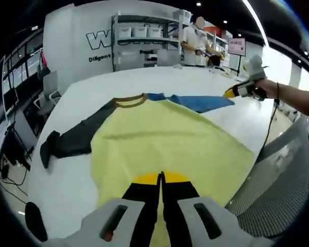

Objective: Fold the garment on the visible template until the final outline fits inside the template.

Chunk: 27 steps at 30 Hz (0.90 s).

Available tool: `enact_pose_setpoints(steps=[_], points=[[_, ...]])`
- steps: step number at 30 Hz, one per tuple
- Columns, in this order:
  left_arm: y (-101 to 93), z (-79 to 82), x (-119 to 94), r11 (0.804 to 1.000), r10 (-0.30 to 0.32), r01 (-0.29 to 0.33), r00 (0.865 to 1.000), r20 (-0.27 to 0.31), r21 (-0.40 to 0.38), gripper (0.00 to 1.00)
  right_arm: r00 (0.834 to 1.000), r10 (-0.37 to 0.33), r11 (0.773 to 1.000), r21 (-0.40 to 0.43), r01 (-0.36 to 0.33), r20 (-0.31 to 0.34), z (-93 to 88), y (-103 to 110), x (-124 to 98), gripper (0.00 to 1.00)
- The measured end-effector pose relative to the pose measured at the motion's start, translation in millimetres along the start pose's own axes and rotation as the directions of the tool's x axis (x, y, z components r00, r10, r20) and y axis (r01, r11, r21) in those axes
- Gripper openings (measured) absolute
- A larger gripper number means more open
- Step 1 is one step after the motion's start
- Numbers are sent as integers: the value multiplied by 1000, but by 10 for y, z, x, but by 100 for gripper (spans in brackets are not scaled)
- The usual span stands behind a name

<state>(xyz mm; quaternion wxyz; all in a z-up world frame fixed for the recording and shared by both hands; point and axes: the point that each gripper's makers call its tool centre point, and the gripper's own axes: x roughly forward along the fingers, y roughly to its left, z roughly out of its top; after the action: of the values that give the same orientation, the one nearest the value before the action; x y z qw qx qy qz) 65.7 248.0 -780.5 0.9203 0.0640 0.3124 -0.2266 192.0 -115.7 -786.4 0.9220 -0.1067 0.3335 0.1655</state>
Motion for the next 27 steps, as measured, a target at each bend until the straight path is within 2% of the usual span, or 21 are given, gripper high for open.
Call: enact_pose_setpoints(steps=[4, 10, 12, 14, 16, 19, 20, 22, 27], points=[[-38, 39, 0, 1000, -6, 6, 1000, 13, 13, 0, 1000, 14, 1000, 21, -14, 0, -4, -36, 12, 19], [-185, 115, 20, 999, -34, 34, 999, 29, 32, 0, 1000, -20, 1000, 8, 20, -15, -61, -190, 44, 20], [-208, 135, 37, 999, -25, 25, 999, 39, 23, 0, 999, -51, 998, 25, 51, -17, -99, -288, 50, 20], [-298, 155, 50, 998, -53, 52, 998, 46, 24, 0, 997, -73, 996, 50, 74, -15, -132, -363, 54, 20], [-337, 170, 68, 998, -59, 58, 997, 56, 24, 0, 993, -116, 992, 39, 117, -7, -146, -485, 60, 21], [-441, 197, 97, 996, -83, 80, 995, 63, 42, 0, 990, -143, 986, 84, 142, -3, -185, -653, 96, 21], [-459, 201, 102, 996, -84, 82, 994, 63, 42, 0, 987, -160, 984, 77, 159, 5, -194, -720, 102, 20], [-507, 214, 96, 995, -86, 82, 994, 73, 50, 0, 976, -216, 975, 57, 216, -17, -270, -878, 115, 20], [-582, 212, 83, 993, -105, 101, 991, 79, 58, 0, 970, -238, 968, 66, 241, -55, -427, -1047, 146, 20]])
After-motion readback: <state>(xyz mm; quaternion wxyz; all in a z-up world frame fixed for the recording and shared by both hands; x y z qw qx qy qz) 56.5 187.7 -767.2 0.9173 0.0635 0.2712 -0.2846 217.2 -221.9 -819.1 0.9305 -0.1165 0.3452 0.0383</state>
